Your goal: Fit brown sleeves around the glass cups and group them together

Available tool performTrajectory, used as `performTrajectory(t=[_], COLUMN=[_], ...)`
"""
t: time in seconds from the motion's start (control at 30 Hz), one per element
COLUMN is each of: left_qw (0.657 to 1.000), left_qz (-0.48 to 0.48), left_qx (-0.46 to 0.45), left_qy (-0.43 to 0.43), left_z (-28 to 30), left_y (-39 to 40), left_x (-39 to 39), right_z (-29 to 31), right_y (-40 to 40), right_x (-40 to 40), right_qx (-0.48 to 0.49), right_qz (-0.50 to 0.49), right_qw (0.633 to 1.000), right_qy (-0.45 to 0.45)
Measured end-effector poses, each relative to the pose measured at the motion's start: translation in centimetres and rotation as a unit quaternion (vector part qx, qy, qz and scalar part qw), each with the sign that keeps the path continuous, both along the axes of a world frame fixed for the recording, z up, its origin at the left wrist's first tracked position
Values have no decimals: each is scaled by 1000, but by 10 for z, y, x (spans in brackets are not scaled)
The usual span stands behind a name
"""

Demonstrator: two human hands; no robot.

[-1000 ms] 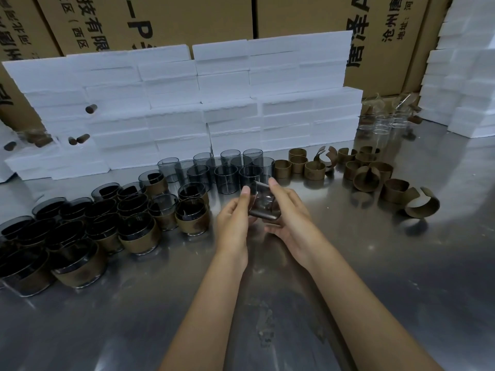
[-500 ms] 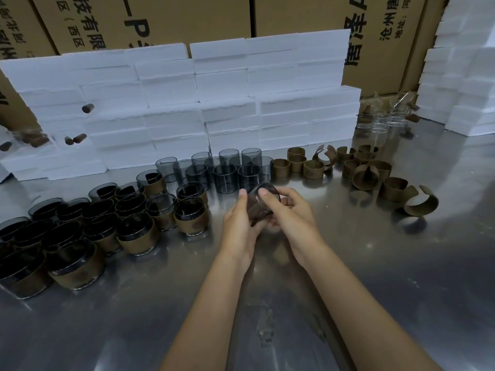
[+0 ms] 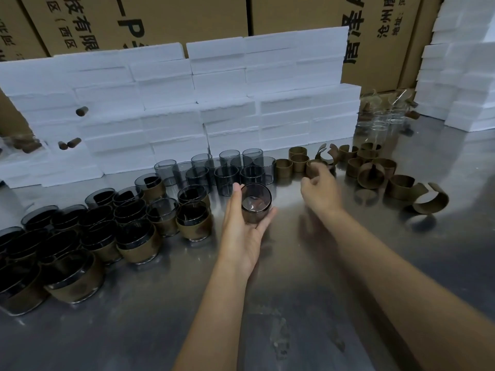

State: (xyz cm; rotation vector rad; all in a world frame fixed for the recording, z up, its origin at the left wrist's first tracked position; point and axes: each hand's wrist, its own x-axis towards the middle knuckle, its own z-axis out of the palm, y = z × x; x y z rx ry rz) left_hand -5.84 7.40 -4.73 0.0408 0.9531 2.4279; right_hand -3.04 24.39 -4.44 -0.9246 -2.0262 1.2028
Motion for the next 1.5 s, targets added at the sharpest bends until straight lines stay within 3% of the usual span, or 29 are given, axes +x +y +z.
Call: performTrajectory(t=[0.13, 0.3, 0.4, 0.57, 0.73, 0.8, 0.93, 1.13, 1.2, 1.33, 1.4, 1.5], left_qw=[1000, 1000, 1000, 999, 995, 992, 976, 971, 974, 979, 978, 969], left_qz=[-7, -24, -27, -25, -29, -33, -64, -84, -75, -57, -61, -81], left_qx=[-4, 4, -2, -26, -69, -88, -112, -121, -119, -116, -119, -139], left_qy=[-8, -10, -6, 5, 61, 87, 174, 188, 179, 157, 159, 190], left_z=[-4, -7, -7, -4, -5, -4, -3, -3, -4, -6, -5, -5], left_y=[3, 3, 3, 4, 5, 5, 3, 0, 1, 3, 2, 4], left_x=[-5, -9, -9, -6, -4, -2, 7, 7, 6, 4, 4, 5], right_z=[7, 5, -3, -9, -4, 2, 11, 23, 26, 39, 44, 43], right_y=[32, 41, 38, 13, -29, -44, -63, -70, -68, -63, -62, -63], right_x=[-17, -28, -24, 0, 33, 45, 61, 70, 69, 65, 58, 46], right_qx=[41, 82, 71, -2, 58, 104, 223, 314, 254, 30, -22, -68], right_qz=[25, 7, -14, -27, 21, 66, 108, 141, 155, 133, 137, 212], right_qw=[985, 970, 980, 1000, 989, 983, 968, 939, 955, 975, 976, 972], right_qy=[-168, -230, -185, 16, 134, 138, 35, -15, 6, 173, 167, 80])
